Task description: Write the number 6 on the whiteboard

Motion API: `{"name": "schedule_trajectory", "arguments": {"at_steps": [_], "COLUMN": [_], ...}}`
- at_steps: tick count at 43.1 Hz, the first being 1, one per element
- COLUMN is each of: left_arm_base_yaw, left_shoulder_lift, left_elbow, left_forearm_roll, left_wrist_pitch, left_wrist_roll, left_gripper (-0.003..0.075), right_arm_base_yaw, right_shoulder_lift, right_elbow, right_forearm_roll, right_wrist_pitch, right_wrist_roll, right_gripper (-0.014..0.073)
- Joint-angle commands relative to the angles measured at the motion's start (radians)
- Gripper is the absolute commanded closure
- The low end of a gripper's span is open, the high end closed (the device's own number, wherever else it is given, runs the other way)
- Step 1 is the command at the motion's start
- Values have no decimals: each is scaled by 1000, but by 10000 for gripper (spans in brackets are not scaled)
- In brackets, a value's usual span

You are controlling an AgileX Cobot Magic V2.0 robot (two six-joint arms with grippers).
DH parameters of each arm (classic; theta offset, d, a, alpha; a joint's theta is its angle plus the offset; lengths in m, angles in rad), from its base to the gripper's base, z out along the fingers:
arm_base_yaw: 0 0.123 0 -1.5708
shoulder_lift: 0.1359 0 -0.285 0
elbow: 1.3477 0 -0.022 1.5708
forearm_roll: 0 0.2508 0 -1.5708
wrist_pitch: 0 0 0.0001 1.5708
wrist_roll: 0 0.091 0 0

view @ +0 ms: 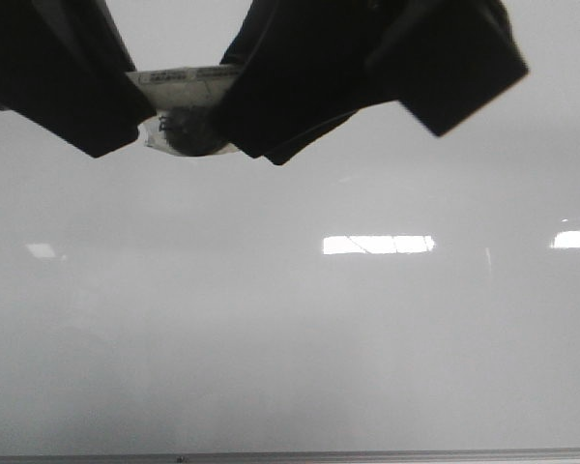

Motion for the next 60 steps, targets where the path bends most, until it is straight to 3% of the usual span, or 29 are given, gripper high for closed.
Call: {"name": "schedule_trajectory", "arguments": {"at_steps": [1, 4, 13, 16, 25, 38, 42, 52, 55, 60], "left_arm_base_yaw": [-7, -7, -7, 4, 168, 612, 753, 960, 973, 973], "left_shoulder_lift": [-20, -20, -20, -22, -55, -219, -269, -295, -281, -227], "left_elbow": [-35, -35, -35, -31, 21, 231, 311, 471, 520, 589], "left_forearm_roll": [-22, -23, -19, -11, -23, -44, -74, -155, -155, -155], "left_wrist_pitch": [-47, -47, -42, -41, -81, -345, -428, -654, -760, -966], "left_wrist_roll": [-3, -3, -3, -3, -66, -371, -430, -438, -438, -438], "left_gripper": [643, 675, 730, 730, 730, 730, 730, 730, 730, 730], "right_arm_base_yaw": [3, 3, 2, -15, -158, -435, -519, -603, -603, -603], "right_shoulder_lift": [-29, -29, -30, -35, -146, -527, -644, -836, -849, -849], "right_elbow": [-34, -34, -34, -33, 67, 418, 498, 571, 571, 571], "right_forearm_roll": [16, 19, 46, 46, 46, 46, 46, 46, 46, 46], "right_wrist_pitch": [-58, -66, -110, -104, -97, -226, -235, -234, -234, -231], "right_wrist_roll": [-11, -10, 17, 31, 146, 417, 465, 465, 464, 464], "right_gripper": [638, 562, 53, -3, 90, 124, 220, 611, 668, 662]}}
